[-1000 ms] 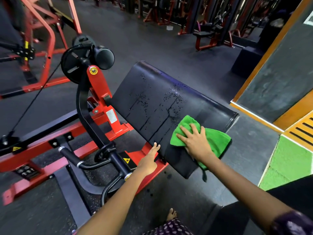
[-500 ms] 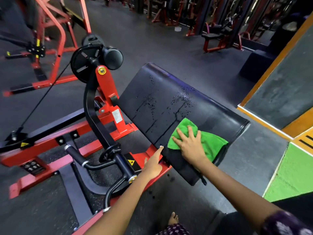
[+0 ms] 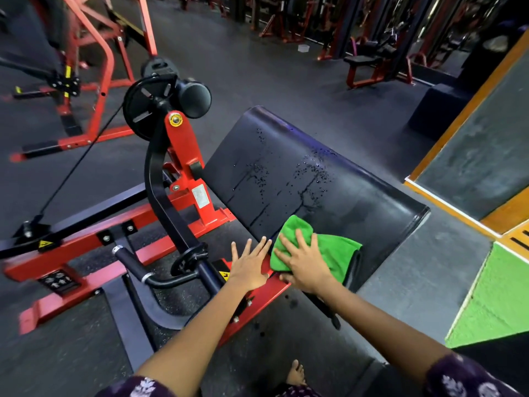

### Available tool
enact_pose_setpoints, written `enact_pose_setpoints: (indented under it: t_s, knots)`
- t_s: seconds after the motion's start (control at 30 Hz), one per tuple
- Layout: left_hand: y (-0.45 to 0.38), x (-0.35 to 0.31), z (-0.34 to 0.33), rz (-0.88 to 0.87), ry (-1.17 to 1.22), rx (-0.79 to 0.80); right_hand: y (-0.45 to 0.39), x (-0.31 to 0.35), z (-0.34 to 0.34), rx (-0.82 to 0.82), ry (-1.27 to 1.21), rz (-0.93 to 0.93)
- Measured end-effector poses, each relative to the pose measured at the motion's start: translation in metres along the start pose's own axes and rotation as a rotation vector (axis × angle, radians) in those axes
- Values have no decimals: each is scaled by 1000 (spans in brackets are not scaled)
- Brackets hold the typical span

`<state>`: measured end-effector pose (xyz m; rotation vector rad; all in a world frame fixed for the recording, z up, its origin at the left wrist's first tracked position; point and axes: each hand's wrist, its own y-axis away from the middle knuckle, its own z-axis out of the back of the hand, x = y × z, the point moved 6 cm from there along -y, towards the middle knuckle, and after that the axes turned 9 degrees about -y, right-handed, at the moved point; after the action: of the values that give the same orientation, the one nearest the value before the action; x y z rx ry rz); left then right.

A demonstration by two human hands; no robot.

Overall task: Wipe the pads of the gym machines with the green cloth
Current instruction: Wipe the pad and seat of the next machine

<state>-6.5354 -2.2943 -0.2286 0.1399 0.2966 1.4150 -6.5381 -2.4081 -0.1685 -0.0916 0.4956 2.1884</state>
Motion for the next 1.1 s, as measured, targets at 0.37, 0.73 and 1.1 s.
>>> enact_pose_setpoints:
  t_s: [0.37, 0.73, 1.1]
  knots:
    - [2, 6, 0, -69, 8, 144, -14, -16, 18, -72, 179, -88]
    - [2, 5, 0, 95, 438, 15, -24, -25, 28, -106, 126, 43]
    - [17, -68, -1, 366, 676, 48, -50, -74, 61, -171, 137, -54]
